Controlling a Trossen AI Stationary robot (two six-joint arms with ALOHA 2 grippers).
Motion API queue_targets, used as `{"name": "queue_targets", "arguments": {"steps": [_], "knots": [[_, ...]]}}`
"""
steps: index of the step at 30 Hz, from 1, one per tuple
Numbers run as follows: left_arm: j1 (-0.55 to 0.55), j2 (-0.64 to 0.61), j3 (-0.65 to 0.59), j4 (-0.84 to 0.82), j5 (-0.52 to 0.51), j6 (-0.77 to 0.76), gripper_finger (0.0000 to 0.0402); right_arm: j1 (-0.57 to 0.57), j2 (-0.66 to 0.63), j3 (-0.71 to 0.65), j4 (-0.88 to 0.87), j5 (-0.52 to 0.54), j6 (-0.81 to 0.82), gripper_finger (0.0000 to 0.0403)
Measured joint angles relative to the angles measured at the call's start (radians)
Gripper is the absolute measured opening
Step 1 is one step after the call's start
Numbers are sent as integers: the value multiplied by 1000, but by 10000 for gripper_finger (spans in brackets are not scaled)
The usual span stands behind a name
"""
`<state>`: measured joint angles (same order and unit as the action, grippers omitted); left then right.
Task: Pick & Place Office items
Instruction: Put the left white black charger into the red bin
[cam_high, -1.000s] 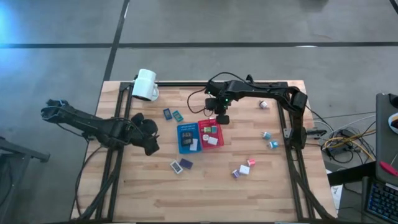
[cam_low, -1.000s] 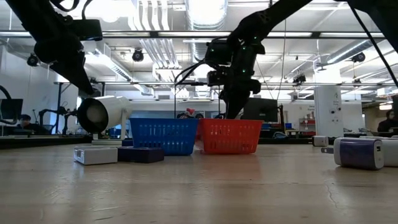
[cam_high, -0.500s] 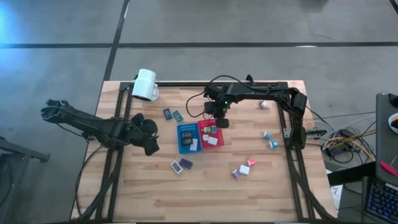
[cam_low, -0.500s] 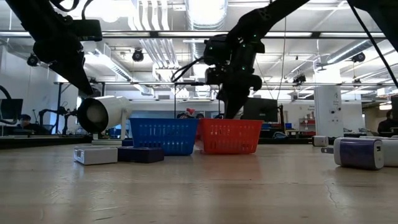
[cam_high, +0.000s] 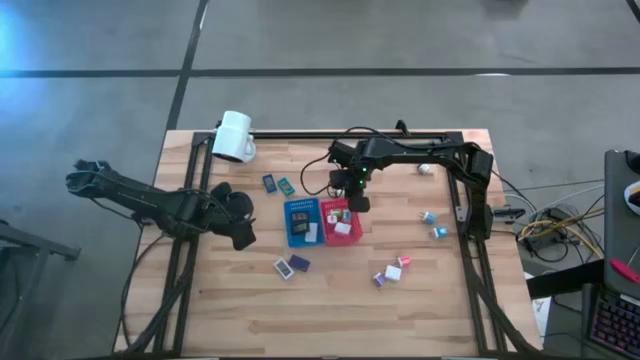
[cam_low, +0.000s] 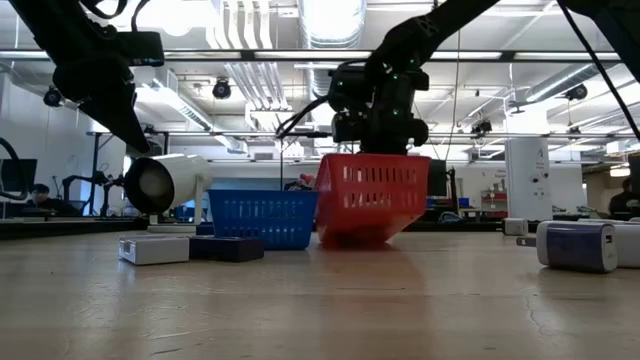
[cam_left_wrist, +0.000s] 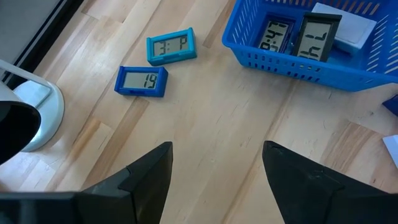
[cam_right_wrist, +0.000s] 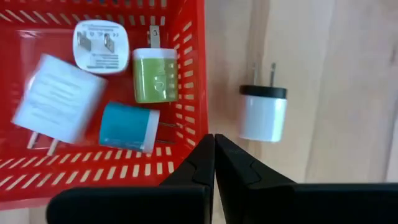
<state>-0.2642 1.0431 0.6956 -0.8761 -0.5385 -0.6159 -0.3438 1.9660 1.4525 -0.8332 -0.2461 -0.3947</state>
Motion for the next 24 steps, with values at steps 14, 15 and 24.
{"name": "queue_targets", "arguments": {"steps": [14, 15, 24], "knots": [[0, 0, 0, 0, 0, 2, 250, 3, 2, 16, 30, 118, -1, 8], [0, 0, 0, 0, 0, 1, 250, 3, 2, 19, 29, 118, -1, 8], [0, 0, 0, 0, 0, 0, 250, 3, 2, 26, 30, 83, -6, 8]]}}
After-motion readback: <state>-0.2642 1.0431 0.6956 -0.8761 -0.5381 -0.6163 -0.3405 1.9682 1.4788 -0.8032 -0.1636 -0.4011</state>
